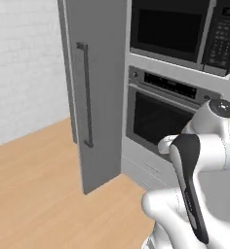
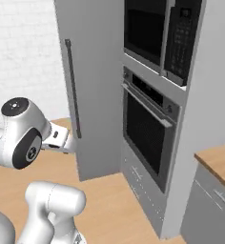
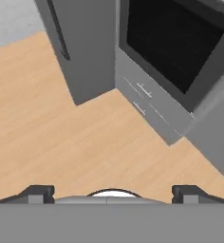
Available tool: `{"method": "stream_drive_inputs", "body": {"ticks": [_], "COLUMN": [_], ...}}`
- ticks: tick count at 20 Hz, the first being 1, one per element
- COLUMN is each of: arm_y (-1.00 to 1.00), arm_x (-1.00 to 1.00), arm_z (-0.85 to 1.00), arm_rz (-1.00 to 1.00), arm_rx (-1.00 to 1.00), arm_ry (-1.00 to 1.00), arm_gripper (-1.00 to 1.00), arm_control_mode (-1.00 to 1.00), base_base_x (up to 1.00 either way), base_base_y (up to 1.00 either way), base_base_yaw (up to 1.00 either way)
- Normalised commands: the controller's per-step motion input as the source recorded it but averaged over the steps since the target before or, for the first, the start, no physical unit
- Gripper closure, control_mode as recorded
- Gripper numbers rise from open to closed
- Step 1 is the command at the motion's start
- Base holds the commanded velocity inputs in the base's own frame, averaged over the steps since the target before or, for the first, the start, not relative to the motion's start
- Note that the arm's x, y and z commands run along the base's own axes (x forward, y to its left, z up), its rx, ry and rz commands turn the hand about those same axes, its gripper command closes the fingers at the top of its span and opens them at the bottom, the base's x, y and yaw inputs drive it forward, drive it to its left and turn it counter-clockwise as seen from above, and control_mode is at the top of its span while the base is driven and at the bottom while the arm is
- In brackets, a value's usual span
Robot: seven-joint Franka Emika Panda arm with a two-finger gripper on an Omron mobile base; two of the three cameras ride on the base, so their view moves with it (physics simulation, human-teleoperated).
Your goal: Place one bell pepper and one fish in each tupperware on the nearby counter, to pack two identical lunches.
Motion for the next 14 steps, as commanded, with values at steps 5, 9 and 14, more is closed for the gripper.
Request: {"method": "stream_drive_inputs", "body": {"ticks": [5, 9, 14], "arm_y": [0.00, 0.00, 0.00], "arm_x": [0.00, 0.00, 0.00], "arm_z": [0.00, 0.00, 0.00], "arm_rz": [0.00, 0.00, 0.00], "arm_rx": [0.00, 0.00, 0.00], "arm_ry": [0.00, 0.00, 0.00], "arm_gripper": [-1.00, -1.00, -1.00], "arm_control_mode": [1.00, 1.00, 1.00], "base_base_x": [0.03, 0.28, 0.74], "base_base_y": [0.75, 0.69, 0.69], "base_base_yaw": [0.79, 0.66, 0.40]}}
